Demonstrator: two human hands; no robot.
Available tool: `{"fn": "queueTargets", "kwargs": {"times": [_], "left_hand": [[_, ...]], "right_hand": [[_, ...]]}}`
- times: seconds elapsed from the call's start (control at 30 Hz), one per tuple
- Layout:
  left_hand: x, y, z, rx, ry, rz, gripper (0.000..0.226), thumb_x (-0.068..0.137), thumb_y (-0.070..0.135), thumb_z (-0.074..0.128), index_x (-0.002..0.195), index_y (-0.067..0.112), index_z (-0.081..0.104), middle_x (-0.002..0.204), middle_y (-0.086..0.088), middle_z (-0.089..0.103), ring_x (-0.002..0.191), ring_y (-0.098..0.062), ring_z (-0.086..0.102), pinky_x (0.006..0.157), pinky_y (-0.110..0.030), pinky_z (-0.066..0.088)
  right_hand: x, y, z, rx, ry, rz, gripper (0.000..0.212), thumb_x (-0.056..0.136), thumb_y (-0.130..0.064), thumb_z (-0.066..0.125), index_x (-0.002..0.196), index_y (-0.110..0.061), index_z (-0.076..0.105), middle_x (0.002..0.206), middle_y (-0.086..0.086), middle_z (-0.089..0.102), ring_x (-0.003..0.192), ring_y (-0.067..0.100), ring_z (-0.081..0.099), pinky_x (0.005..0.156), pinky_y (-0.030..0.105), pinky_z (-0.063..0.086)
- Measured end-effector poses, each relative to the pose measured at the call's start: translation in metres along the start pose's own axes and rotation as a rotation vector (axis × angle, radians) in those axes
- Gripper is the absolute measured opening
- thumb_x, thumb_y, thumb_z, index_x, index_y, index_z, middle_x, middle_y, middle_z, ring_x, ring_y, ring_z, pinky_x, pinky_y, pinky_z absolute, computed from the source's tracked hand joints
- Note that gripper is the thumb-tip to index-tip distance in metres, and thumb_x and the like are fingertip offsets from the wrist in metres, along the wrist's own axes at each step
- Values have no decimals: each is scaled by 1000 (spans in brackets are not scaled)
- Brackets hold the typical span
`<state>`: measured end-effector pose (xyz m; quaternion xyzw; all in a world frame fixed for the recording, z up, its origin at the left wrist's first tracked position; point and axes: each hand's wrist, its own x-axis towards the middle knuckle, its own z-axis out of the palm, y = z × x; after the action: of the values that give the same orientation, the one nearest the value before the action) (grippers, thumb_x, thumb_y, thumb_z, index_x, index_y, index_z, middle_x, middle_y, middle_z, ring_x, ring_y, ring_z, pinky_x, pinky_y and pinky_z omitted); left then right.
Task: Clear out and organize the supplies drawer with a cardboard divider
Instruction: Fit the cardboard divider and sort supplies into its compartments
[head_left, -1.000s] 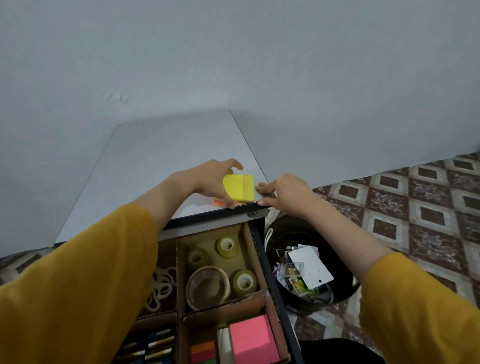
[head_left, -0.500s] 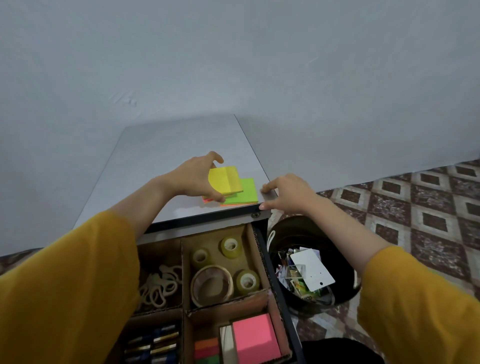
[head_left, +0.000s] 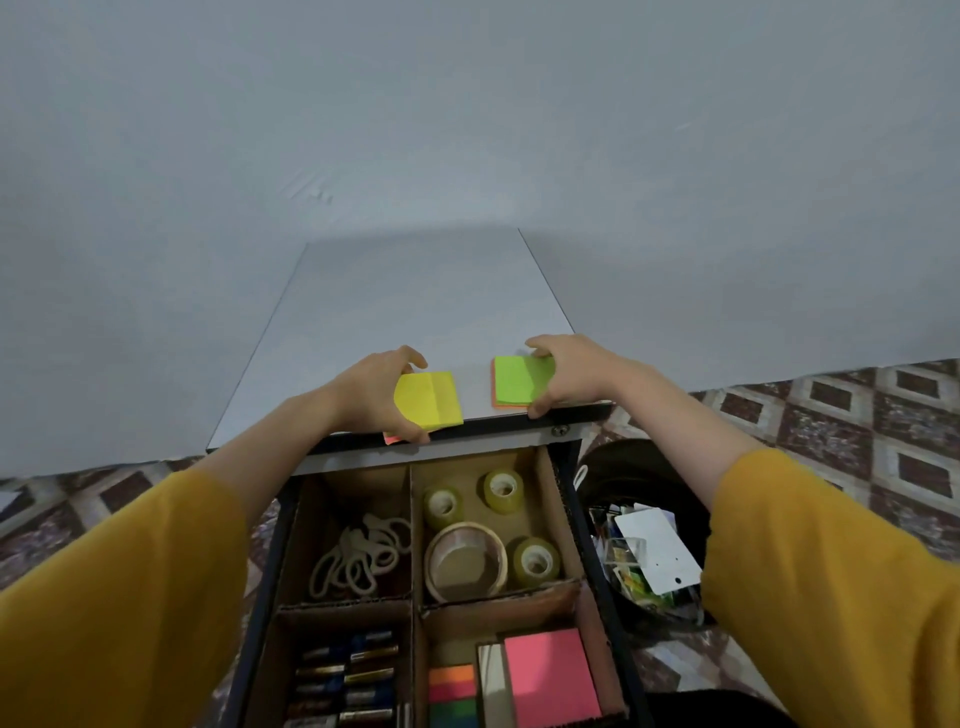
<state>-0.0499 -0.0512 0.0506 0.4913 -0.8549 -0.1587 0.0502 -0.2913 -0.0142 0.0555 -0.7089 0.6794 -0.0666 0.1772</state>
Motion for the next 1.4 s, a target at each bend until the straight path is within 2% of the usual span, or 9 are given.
{"fn": "queueTargets", "kwargs": {"times": [0.23, 0.33, 0.43, 0.57, 0.87, 1.0, 1.13, 1.3, 1.4], "left_hand": [[-3, -4, -4, 69, -40, 3, 95, 61, 47, 83, 138, 14, 38, 135, -4, 47, 123, -19, 44, 98, -25, 32], [-4, 0, -8, 209, -76, -9, 95, 45, 73, 70, 118, 13, 56, 114, -5, 53, 105, -19, 50, 88, -29, 40], [-3, 3, -8, 253, -79, -52, 73, 53, 64, 77, 98, 9, 60, 100, -6, 50, 88, -17, 46, 78, -30, 41], [-2, 8, -7, 312, -63, -111, 73, 57, 61, 78, 97, 3, 62, 98, -11, 59, 83, -21, 51, 71, -31, 42], [-3, 9, -1, 320, -3, -139, 72, 60, 45, 80, 112, 4, 52, 110, -11, 53, 98, -26, 52, 79, -35, 47], [-4, 9, -5, 327, -23, -95, 64, 57, 52, 82, 93, 6, 56, 84, -5, 54, 80, -22, 50, 59, -30, 36], [-7, 10, -6, 367, -40, -90, 60, 57, 55, 80, 83, 8, 53, 65, 2, 44, 71, -19, 45, 49, -28, 27], [-9, 10, -1, 444, 19, -60, 60, 65, 46, 77, 102, 2, 58, 94, -13, 62, 89, -27, 55, 64, -31, 35], [-10, 7, 3, 487, 7, -28, 83, 69, 49, 74, 137, 13, 43, 111, -13, 61, 107, -27, 54, 77, -31, 37]], "right_hand": [[-1, -7, -4, -171, 14, 13, 85, 64, -44, 81, 130, -3, 47, 131, 15, 48, 118, 28, 45, 90, 30, 37], [-2, -8, -3, -200, 8, 20, 75, 62, -49, 81, 114, -2, 56, 116, 14, 51, 105, 28, 49, 80, 30, 40], [-5, -9, -3, -216, 3, 9, 76, 61, -50, 81, 116, -3, 56, 115, 14, 48, 104, 27, 46, 78, 29, 37], [-6, -12, -4, -225, 6, 1, 57, 59, -48, 83, 85, -9, 52, 94, 7, 41, 86, 23, 41, 58, 27, 30], [-9, -15, 6, -236, 36, -3, 70, 65, -42, 79, 115, -4, 50, 118, 14, 46, 107, 27, 46, 79, 29, 38], [-10, -15, 8, -208, 76, 6, 70, 65, -42, 80, 115, -3, 50, 118, 16, 50, 107, 28, 47, 79, 30, 38], [-12, -12, 8, -133, 79, -44, 98, 64, -39, 83, 144, -14, 30, 132, 16, 49, 125, 30, 40, 95, 31, 36], [-17, -12, 5, -201, 37, -40, 86, 67, -50, 77, 140, -19, 44, 132, 11, 51, 126, 27, 40, 96, 31, 35], [-16, -15, 6, -265, 31, -41, 81, 70, -50, 75, 139, -18, 45, 127, 13, 53, 122, 28, 44, 92, 30, 37]]}}
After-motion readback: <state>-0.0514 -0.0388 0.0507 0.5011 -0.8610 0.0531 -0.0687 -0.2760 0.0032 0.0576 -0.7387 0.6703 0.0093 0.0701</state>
